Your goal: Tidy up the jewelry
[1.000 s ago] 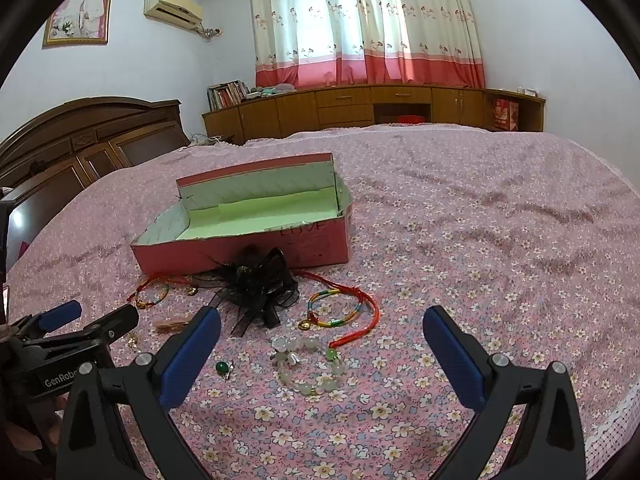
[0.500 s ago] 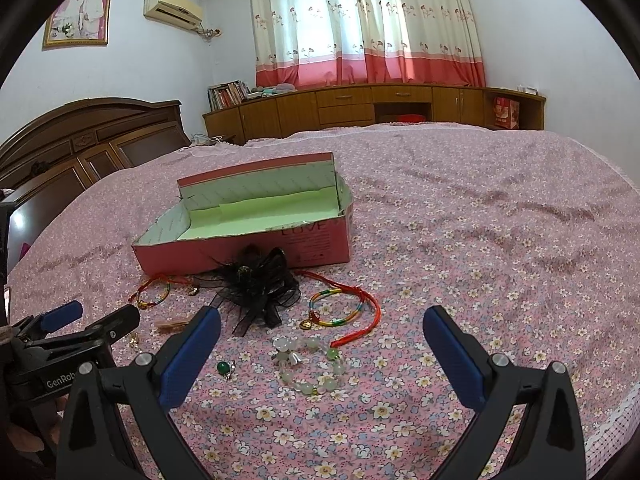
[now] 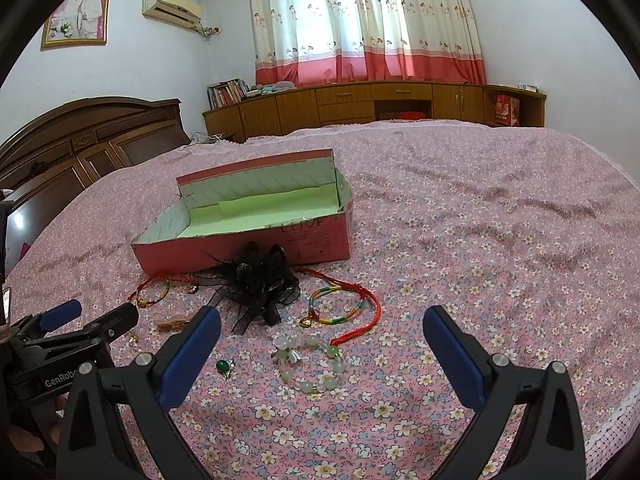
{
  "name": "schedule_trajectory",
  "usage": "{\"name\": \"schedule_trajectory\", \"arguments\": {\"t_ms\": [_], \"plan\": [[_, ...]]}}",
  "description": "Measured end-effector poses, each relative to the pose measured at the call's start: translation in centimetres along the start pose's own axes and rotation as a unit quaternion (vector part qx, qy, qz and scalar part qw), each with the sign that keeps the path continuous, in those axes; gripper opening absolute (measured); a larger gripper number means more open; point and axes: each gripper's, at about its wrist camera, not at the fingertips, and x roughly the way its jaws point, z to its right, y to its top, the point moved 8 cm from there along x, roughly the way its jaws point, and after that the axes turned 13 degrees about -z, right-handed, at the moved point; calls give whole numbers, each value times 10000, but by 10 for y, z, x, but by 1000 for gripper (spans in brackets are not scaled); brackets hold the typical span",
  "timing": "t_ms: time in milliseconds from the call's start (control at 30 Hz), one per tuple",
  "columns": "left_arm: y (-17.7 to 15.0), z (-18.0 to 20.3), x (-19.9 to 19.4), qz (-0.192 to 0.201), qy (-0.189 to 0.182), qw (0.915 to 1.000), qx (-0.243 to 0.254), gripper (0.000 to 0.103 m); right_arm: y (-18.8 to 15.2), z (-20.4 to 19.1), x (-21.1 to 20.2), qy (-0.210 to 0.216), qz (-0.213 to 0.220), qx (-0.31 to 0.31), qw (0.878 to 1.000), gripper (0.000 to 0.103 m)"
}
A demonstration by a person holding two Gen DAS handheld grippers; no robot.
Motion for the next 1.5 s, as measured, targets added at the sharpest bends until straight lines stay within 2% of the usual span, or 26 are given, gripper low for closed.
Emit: {"name": "schedule_trajectory", "arguments": {"t_ms": [1100,1267,1433,1500], "plan": [[5,0,1,-40,-21,10000,1,93,3,0,-1,-3,-2,33,10000,103],[8,6,3,-95,-169,9997,162,93,14,8,-5,-191,79,44,9998,103],[17,3,7,-182,-338,9990,207,93,26,18,-3,-152,3,59,9999,103],[22,-5,11,-260,-302,9991,154,93,31,23,-2,-126,-51,131,9998,98]]}}
